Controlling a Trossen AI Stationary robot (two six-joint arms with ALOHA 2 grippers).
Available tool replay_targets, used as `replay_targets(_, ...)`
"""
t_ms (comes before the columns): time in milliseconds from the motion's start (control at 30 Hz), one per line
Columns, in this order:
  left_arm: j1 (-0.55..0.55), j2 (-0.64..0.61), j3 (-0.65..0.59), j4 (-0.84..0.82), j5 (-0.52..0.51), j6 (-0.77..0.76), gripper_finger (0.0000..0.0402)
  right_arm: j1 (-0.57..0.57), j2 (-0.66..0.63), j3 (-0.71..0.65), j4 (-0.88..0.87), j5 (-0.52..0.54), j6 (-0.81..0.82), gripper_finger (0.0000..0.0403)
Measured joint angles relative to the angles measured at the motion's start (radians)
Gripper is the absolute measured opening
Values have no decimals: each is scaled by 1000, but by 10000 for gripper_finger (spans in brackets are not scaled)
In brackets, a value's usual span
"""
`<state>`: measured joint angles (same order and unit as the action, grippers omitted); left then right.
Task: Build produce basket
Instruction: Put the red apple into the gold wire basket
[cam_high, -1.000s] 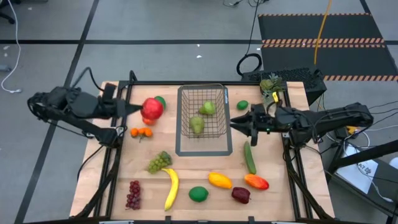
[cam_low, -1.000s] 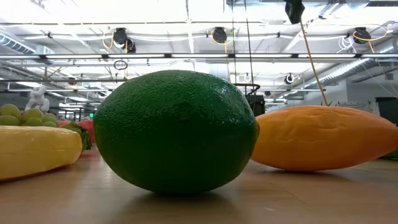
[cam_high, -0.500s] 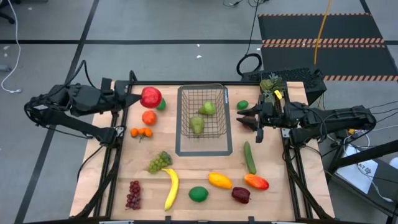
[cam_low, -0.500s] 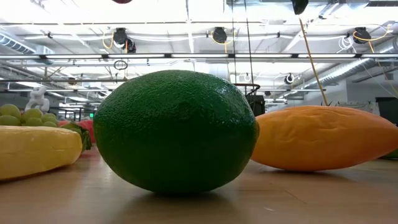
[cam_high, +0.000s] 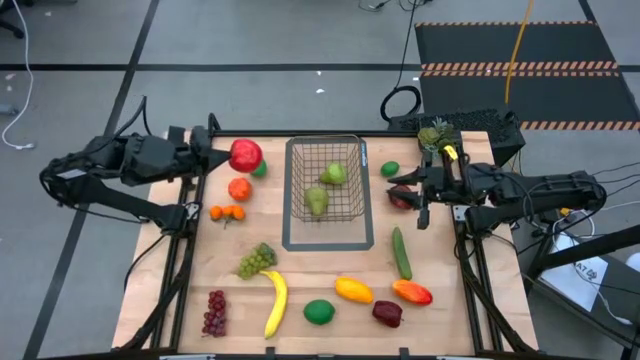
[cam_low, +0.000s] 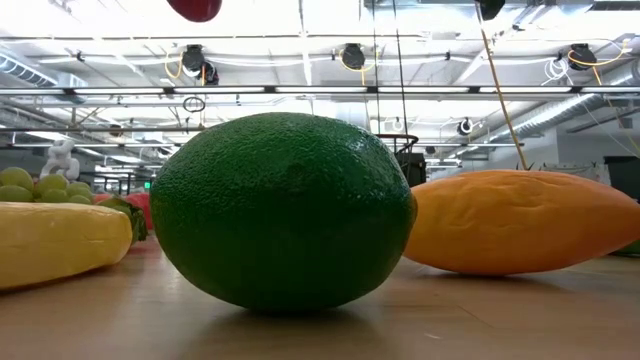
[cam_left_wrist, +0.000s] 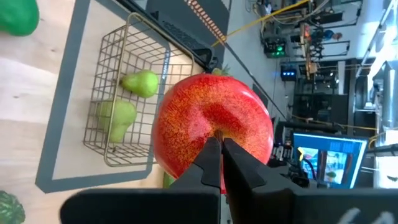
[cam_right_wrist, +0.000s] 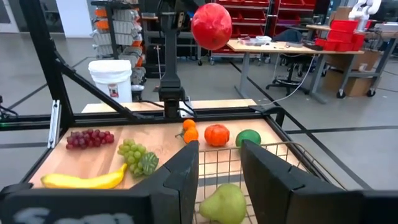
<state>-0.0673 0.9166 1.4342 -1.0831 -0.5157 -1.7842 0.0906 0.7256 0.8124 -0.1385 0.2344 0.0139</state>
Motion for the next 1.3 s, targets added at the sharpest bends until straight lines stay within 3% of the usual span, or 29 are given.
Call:
replay_targets(133,23,11,0,1,27,15,0,0,-15,0,-21,0,0,116)
replay_targets(333,54,16,0,44,28,217,0,0,-19,0,-23,1,3,116)
replay_targets(467,63,11,0,47,29,416,0,0,-13,0,-25,6,4,116)
replay_targets(733,84,3,-1,79,34,977,1,-1,-11,0,-25,104,75,116)
replay_targets(1000,122,0,-1,158,53,1454,2,-1,-10,0,-24,106,117,116)
replay_targets(1167,182,8,-1,185,85,1639,2,0,-8,-10,-26,109,244,116)
replay_targets(1300,256,31,-1,265,231,1701,2,0,-1,-10,-12,134,400,116)
